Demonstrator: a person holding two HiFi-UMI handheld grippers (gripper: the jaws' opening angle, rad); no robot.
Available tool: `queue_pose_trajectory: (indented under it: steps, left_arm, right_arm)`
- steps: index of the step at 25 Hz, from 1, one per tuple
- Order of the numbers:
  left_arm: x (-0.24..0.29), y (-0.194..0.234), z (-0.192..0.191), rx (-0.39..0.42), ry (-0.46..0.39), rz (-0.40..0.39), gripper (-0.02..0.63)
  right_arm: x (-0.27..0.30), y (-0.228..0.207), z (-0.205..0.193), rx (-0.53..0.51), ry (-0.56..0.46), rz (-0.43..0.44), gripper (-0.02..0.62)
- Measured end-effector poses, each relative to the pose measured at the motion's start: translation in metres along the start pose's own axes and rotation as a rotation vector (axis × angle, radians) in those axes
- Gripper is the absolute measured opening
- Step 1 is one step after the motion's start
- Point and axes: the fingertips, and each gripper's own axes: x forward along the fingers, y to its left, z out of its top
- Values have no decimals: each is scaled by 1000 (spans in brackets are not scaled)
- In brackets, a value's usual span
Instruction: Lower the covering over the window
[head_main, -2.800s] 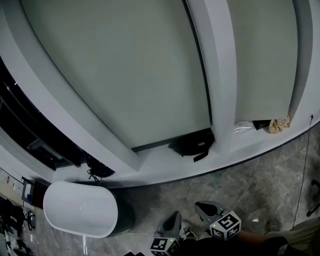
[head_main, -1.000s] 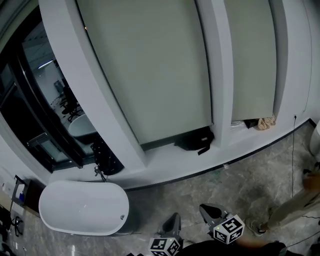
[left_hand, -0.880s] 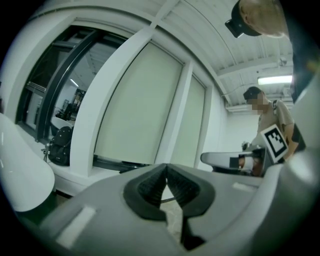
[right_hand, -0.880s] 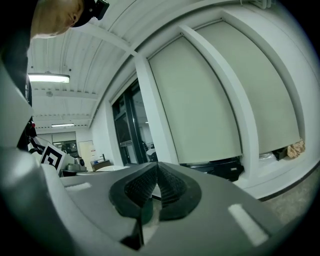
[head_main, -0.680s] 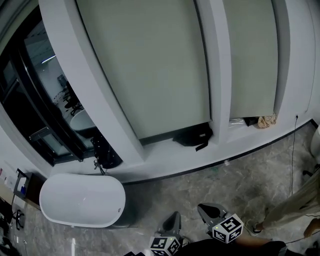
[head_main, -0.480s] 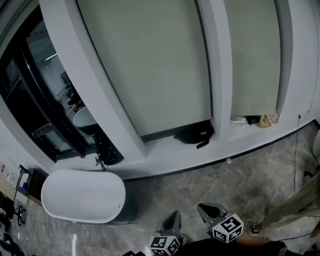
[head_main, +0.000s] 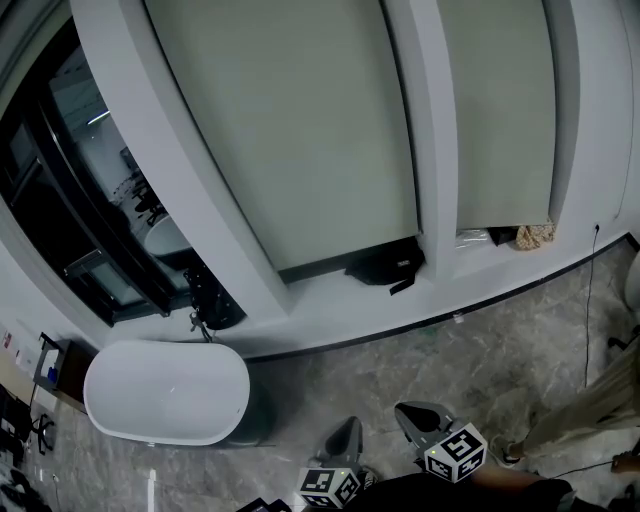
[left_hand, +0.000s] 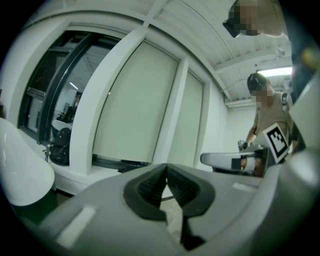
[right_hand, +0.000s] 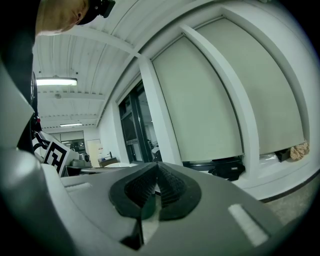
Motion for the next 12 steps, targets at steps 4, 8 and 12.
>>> queue_pose_trajectory:
  steps: [4,8,12]
  left_arm:
    - [-1,1,-1,9,-5,-6,6]
    - [-1,2,0,11,-3,-13,6]
    - [-3,2,-6,10,7,-18,6]
  right_arm:
    - [0,0,-2,-11,-3,-10,6]
    - [0,0,-2,-18,-7,-19,6]
    - [-2,1,-6,-18,-5,-24,6]
